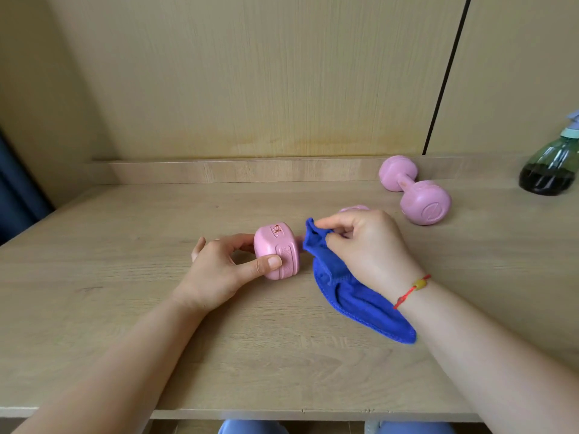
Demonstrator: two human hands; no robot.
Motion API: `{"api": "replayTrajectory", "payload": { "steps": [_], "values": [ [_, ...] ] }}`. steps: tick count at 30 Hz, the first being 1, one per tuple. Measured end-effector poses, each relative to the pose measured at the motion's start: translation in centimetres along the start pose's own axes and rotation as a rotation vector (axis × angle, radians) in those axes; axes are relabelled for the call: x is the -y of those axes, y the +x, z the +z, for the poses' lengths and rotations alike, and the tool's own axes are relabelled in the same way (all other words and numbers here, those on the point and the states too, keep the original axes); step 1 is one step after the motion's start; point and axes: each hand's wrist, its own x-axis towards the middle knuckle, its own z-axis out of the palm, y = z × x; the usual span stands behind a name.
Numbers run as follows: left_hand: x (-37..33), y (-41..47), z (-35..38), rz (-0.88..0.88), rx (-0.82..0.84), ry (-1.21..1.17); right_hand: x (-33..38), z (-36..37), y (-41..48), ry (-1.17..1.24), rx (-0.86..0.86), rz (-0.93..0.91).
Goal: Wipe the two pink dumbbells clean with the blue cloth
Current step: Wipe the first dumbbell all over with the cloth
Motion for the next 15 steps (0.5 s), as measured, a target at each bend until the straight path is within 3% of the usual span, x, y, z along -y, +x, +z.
{"api": "replayTrajectory", "payload": {
  "steps": [4,10,15],
  "values": [
    [0.2,0.1,0.0,0.005,0.005,-0.024,1.1,1.6,0.9,0.211,0.096,0.128],
    [0.4,0.2,0.0,0.014,0.022,-0.052,3.9,2.4,2.7,-0.235,0.393,0.027],
    [0.1,0.0,0.1,-0.009,0.007,-0.008,2.8,2.8,0.9,-0.258,0.297,-0.066]
  ]
}}
